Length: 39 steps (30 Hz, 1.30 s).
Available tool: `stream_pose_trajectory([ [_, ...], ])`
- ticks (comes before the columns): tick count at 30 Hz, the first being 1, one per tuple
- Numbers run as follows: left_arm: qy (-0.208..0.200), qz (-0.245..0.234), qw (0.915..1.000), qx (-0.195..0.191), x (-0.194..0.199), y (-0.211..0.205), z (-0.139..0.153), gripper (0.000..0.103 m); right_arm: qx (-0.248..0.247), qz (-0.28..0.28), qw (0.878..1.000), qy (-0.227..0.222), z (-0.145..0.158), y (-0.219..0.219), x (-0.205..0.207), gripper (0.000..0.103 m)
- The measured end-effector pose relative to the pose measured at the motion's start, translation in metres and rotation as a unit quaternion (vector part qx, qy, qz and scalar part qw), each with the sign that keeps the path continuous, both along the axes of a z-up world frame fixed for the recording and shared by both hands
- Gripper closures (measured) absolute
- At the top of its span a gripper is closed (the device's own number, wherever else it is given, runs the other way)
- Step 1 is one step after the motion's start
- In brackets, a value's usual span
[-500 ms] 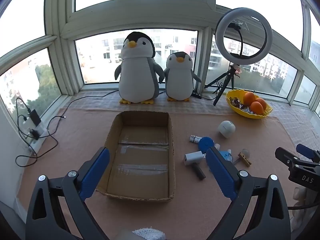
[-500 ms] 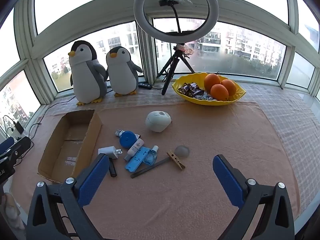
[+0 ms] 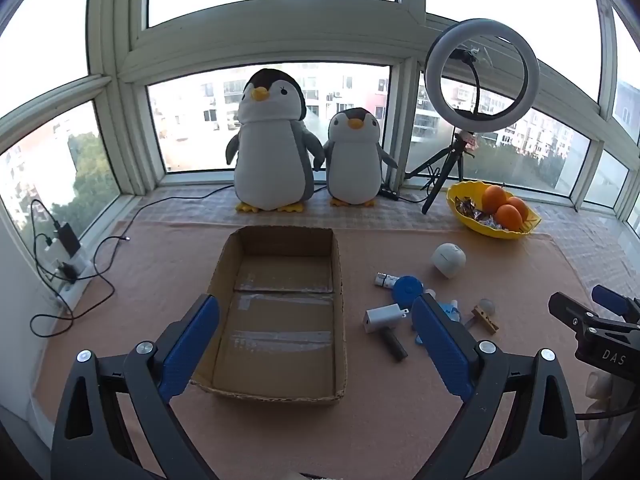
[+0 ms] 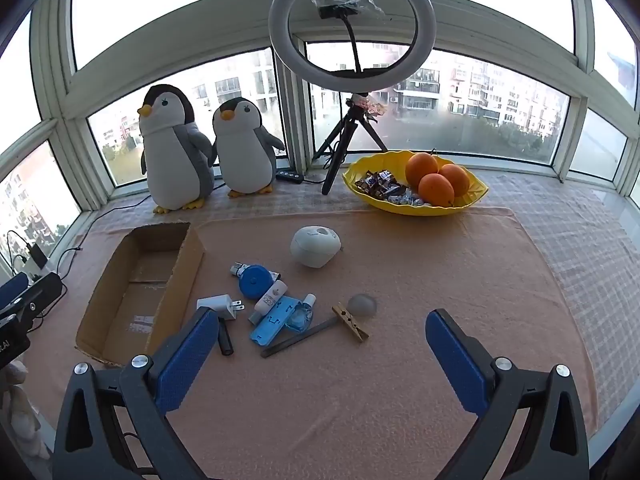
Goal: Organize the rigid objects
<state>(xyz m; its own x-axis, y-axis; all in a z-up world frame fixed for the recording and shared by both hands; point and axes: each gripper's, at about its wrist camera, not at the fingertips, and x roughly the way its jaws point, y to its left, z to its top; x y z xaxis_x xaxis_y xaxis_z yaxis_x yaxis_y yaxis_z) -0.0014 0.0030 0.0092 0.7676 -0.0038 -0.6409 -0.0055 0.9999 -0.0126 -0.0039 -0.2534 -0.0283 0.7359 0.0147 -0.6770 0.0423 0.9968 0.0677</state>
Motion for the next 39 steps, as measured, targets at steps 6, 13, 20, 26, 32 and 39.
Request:
stream_pose_trajectory([
  [6, -0.006, 0.000, 1.0000, 0.000, -0.001, -0.008, 0.001, 0.006, -0.001, 0.002, 1.000, -0.001, 0.005, -0.004, 0.003, 0.001],
  [13, -0.007, -0.004, 1.0000, 0.001, -0.002, -0.009, -0.001, 0.006, -0.001, 0.003, 1.000, 0.000, 0.002, -0.001, 0.002, 0.001],
  [20, -0.007, -0.004, 1.0000, 0.001, -0.003, -0.009, -0.001, 0.006, 0.000, 0.004, 1.000, 0.001, 0.002, 0.001, 0.002, 0.001],
  [26, -0.008, -0.004, 1.0000, 0.001, -0.003, -0.009, -0.002, 0.006, 0.000, 0.002, 1.000, 0.001, 0.001, 0.001, 0.001, 0.001],
  [32, -0.009, -0.004, 1.0000, 0.001, -0.003, -0.009, -0.002, 0.006, 0.002, 0.003, 1.000, 0.005, 0.000, 0.001, 0.003, 0.001],
  [39, -0.009, -0.004, 1.0000, 0.000, -0.004, -0.010, -0.002, 0.006, 0.002, 0.001, 1.000, 0.005, 0.000, 0.000, 0.002, 0.001],
])
